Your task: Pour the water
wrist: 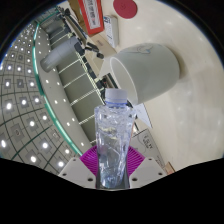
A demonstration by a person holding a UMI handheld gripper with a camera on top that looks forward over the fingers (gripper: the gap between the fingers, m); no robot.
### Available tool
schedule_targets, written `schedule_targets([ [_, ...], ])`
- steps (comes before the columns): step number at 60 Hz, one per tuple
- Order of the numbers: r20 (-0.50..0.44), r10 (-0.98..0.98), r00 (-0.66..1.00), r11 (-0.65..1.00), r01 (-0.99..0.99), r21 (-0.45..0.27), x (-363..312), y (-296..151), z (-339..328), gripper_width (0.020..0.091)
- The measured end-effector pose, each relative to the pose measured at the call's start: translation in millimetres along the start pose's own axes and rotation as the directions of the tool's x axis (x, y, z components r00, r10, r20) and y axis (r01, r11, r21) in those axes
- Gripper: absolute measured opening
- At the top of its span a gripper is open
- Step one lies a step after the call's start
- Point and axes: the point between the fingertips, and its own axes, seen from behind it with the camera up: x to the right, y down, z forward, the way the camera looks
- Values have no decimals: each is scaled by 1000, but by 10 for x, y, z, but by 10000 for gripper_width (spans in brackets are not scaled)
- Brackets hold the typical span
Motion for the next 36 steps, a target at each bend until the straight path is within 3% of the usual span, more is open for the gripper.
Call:
schedule_targets([
  [10, -58, -85, 995, 996, 83, -41, 46, 48, 27, 326],
  [22, -82, -417, 905, 906, 407, -121, -342, 171, -78, 328],
  [28, -77, -664, 744, 746, 653, -132, -736, 96, -155, 328],
  [36, -74, -908, 413, 418, 904, -84, -1457, -216, -281, 328],
])
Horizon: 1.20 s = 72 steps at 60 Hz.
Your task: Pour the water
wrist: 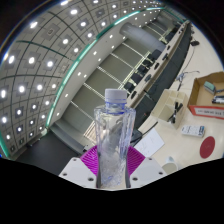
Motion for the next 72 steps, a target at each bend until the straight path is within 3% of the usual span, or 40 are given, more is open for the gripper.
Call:
schedule_targets([
  [11, -105, -429, 897, 897, 437, 68, 268, -821, -285, 328],
  [19, -232, -643, 730, 749, 662, 8, 859, -1045, -436, 327],
  [26, -289, -731, 618, 661, 746, -80, 1565, -899, -435, 327],
  [38, -302, -782, 546, 612, 763, -205, 2355, -505, -525, 327],
  [47, -308, -782, 542, 617, 745, -254, 2834, -222, -576, 347],
  [49, -311, -780, 543, 615, 759, -215, 2802, -271, -550, 335],
  [60, -350, -740, 574, 658, 726, -201, 2836, -286, -596, 532],
  [62, -354, -738, 575, 664, 713, -226, 2882, -245, -612, 624],
  [65, -352, -731, 585, 677, 685, -269, 2939, -178, -631, 860],
  [68, -356, -724, 591, 688, 661, -300, 2949, -88, -651, 824],
  [72, -366, -718, 591, 694, 643, -324, 2864, -82, -798, 868],
])
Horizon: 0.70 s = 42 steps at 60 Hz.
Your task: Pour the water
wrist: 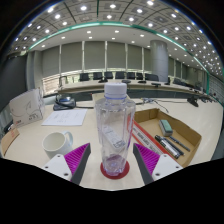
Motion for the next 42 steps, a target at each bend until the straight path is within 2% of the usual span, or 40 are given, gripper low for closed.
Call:
schedule_targets([
  [9, -39, -23, 999, 999, 22, -24, -133, -171, -505, 859],
  [22, -98, -33, 995, 990, 19, -141, -530, -258, -1569, 856],
  [42, -69, -34, 997, 979, 20, -204, -1336, -148, -2916, 861],
])
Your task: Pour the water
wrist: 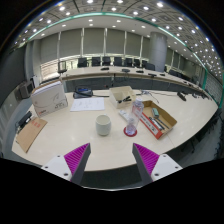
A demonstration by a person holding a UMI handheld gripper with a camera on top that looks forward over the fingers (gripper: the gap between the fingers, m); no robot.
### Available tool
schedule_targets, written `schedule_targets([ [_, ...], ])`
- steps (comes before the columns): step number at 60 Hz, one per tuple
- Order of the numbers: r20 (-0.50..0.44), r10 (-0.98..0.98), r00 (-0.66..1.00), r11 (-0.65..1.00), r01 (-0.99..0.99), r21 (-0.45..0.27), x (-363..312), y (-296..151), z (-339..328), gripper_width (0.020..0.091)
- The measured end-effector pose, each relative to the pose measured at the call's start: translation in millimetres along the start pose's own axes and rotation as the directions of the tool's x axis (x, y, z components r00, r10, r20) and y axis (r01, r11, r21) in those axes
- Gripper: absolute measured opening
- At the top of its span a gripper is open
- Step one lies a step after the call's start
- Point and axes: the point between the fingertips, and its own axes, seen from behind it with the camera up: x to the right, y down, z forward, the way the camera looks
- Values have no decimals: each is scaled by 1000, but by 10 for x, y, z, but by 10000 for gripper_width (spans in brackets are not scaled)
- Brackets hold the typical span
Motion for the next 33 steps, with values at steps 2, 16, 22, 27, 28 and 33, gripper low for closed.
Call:
schedule_targets([
  [2, 2, -3, 1000, 1000, 3, 1, -46, 27, -59, 860],
  [16, 11, -25, 1000, 1000, 25, -9, -237, 213, -269, 860],
  [22, 17, -31, 999, 999, 32, -13, -272, 274, -296, 860],
  [27, 30, -28, 999, 999, 28, -17, -315, 266, -333, 861],
  [28, 34, -28, 999, 999, 29, -17, -321, 263, -341, 862],
  [33, 47, -33, 998, 999, 34, -10, -367, 256, -354, 862],
])
